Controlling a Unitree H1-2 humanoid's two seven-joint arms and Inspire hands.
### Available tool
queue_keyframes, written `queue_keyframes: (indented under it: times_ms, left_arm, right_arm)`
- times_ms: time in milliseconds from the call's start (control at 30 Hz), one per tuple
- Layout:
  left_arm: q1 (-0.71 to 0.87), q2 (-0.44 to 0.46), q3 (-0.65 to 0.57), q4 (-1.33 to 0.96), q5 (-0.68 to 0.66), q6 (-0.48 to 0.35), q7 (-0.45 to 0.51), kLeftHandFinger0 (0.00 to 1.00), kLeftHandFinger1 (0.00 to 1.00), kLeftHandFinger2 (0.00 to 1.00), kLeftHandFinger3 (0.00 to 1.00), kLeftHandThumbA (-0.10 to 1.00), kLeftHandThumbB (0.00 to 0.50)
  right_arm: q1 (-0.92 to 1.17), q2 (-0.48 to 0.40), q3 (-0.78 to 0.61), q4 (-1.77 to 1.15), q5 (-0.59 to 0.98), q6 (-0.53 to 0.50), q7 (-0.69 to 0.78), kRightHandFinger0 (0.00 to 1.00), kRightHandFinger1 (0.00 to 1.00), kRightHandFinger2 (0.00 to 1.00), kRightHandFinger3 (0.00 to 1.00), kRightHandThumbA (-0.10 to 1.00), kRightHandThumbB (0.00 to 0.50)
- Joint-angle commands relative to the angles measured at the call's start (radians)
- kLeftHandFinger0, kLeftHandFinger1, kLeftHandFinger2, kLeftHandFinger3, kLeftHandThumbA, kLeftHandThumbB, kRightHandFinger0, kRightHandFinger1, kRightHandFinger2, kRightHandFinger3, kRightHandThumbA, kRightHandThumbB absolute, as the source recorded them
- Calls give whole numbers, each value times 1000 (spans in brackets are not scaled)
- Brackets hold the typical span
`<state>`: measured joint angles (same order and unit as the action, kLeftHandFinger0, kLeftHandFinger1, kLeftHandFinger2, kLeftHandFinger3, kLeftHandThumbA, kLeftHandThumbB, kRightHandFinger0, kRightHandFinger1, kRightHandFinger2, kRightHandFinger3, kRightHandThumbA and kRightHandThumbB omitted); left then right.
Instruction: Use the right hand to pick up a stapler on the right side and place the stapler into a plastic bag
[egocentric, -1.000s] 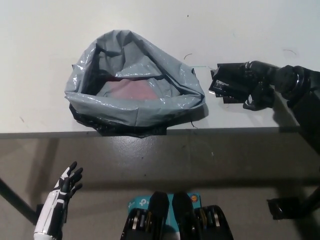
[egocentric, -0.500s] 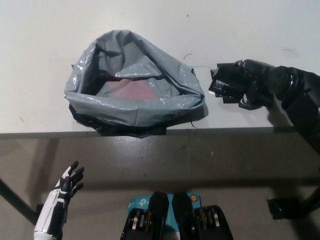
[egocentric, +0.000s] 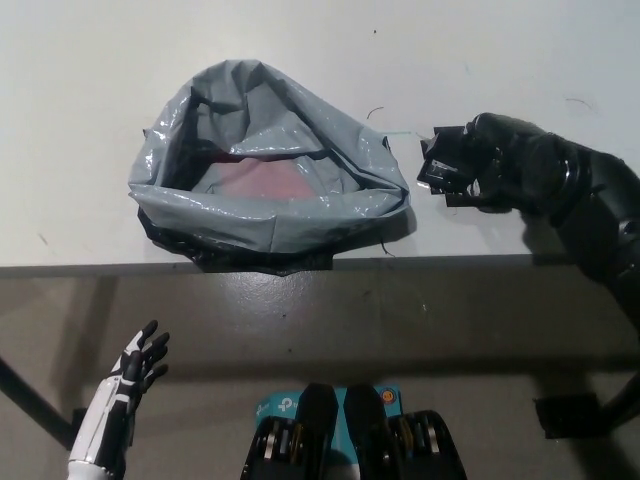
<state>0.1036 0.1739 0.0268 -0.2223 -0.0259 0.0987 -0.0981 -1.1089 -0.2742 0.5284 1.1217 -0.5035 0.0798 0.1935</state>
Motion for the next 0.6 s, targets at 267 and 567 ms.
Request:
queue_keyframes:
  times_ms: [267,567]
  left_arm:
    - [2,22,8,-27,0,-15,-13,1000,1000,1000,1000,1000,0]
    - [4,21,15,-36,-30,16,-21,1000,1000,1000,1000,1000,0]
  right_arm:
    - [-16,-24,-4,66,-26,-43,-42,140,572,813,228,467,188]
    - [-37,-24,-215,101,167,12,11,93,489,786,617,364,176]
